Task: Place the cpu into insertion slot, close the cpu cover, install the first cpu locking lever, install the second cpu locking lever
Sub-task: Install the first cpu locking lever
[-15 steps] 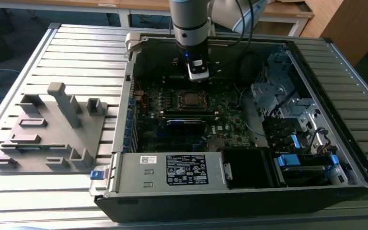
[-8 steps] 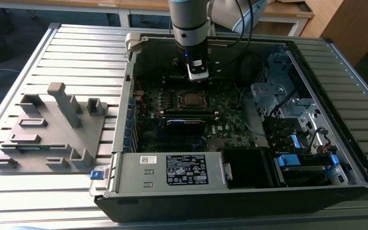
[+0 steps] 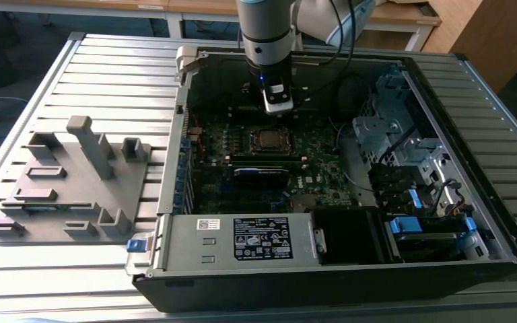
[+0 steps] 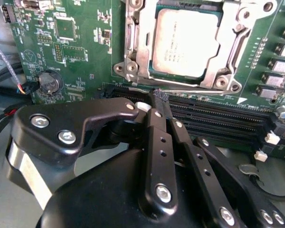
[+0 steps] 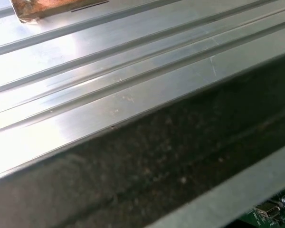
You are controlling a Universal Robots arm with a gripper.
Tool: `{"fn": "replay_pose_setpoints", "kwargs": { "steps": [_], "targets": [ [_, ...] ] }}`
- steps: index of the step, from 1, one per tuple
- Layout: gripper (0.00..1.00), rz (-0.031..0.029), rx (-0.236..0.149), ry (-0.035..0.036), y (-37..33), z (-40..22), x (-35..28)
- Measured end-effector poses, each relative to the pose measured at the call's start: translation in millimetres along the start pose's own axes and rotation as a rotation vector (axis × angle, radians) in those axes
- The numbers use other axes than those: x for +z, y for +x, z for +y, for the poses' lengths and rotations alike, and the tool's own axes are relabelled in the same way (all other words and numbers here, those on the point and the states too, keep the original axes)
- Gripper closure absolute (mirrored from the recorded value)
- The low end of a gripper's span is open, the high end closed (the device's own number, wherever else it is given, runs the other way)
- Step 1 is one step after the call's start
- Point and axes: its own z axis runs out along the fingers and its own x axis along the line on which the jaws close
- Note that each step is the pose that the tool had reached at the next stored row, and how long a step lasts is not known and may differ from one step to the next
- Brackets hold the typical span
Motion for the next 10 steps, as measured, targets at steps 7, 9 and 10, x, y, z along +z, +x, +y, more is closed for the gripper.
{"fn": "replay_pose_setpoints", "kwargs": {
  "steps": [7, 9, 10],
  "targets": [
    [0.89, -0.0026, -0.001, 0.0056, 0.3, 0.1, 0.9],
    [0.89, -0.0026, -0.001, 0.0057, 0.4, 0.5, 0.8],
    [0.89, -0.0026, -0.001, 0.0056, 0.5, 0.5, 0.7]
  ]
}}
